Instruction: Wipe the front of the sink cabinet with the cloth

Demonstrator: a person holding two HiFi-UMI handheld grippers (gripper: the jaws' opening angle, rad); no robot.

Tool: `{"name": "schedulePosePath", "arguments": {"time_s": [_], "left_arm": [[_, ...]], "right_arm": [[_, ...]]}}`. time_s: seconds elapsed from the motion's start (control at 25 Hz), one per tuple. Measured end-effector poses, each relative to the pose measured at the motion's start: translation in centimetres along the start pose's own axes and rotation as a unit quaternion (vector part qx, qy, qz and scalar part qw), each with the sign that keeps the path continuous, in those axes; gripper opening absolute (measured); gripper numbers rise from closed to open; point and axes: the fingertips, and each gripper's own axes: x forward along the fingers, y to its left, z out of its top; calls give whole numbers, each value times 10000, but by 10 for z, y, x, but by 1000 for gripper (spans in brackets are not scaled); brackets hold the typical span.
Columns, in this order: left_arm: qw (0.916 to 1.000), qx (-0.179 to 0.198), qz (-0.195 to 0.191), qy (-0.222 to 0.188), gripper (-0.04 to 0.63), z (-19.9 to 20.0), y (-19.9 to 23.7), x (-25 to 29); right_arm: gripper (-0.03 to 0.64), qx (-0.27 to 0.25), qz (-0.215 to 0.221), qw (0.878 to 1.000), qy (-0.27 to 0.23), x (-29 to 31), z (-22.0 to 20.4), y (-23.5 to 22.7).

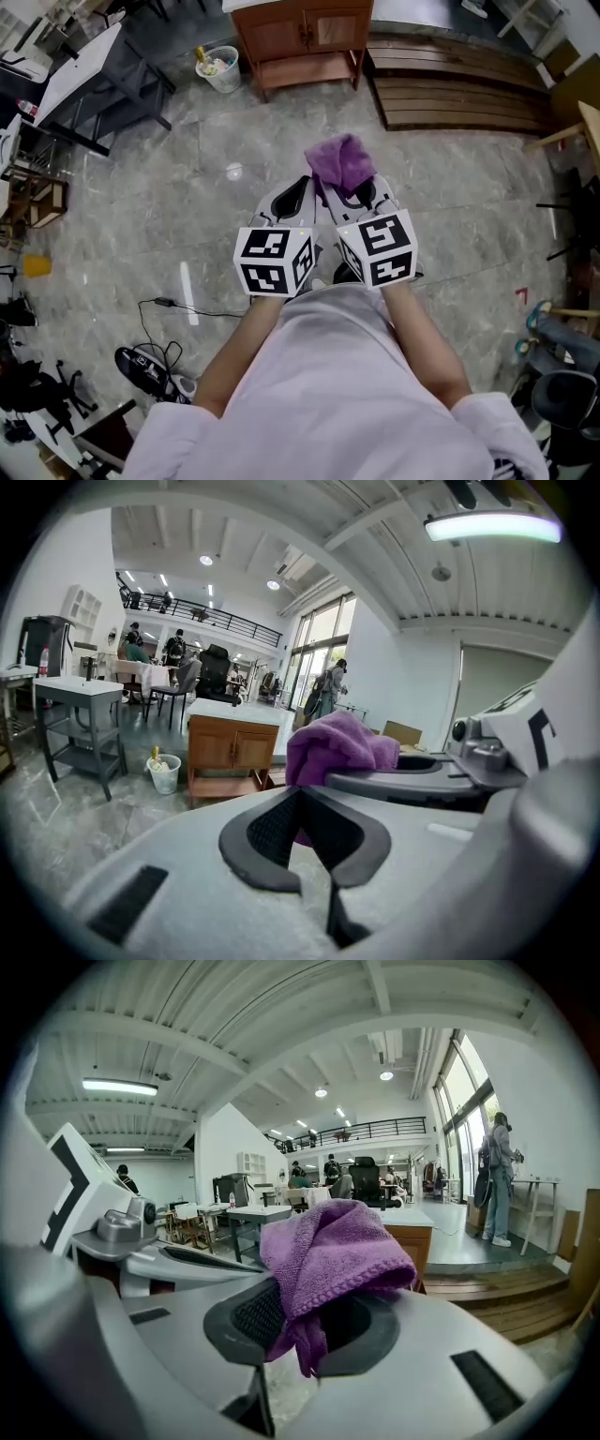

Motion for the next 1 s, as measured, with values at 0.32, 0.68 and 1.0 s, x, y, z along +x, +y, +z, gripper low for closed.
{"name": "schedulePosePath", "arguments": {"time_s": [0.32,0.68,1.0], "left_arm": [[9997,-95,213,17,5,11,33,28],[9985,-188,502,150,5,45,77,125],[9982,-82,444,390,5,99,80,245]], "right_arm": [[74,44,89,9999,52,43,6,-21],[74,100,291,9994,131,131,25,-104],[74,163,479,9983,287,203,53,-204]]}}
